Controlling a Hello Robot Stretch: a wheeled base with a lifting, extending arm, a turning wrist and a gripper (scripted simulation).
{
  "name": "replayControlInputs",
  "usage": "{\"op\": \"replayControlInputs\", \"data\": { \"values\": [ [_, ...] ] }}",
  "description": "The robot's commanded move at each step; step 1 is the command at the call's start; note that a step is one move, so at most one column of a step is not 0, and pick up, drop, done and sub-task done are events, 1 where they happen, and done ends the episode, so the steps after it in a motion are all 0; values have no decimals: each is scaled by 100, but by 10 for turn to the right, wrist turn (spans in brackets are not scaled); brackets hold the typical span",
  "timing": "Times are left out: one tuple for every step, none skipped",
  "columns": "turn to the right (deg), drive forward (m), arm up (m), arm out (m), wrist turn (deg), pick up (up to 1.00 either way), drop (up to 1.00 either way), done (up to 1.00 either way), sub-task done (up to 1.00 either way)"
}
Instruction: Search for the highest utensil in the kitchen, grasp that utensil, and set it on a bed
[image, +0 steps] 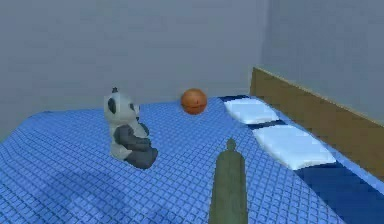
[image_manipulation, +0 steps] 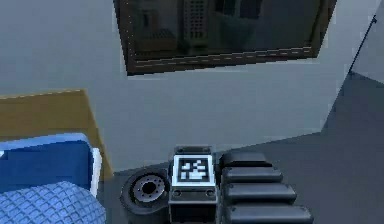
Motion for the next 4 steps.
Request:
{"op": "replayControlInputs", "data": {
  "values": [
    [-450, 0, 0, 0, 0, 0, 0, 0, 0],
    [-210, 0, 0, 0, 0, 0, 0, 0, 0],
    [450, 0, 0, 0, 0, 0, 0, 0, 0],
    [450, 0, 0, 0, 0, 0, 0, 0, 0]
  ]
}}
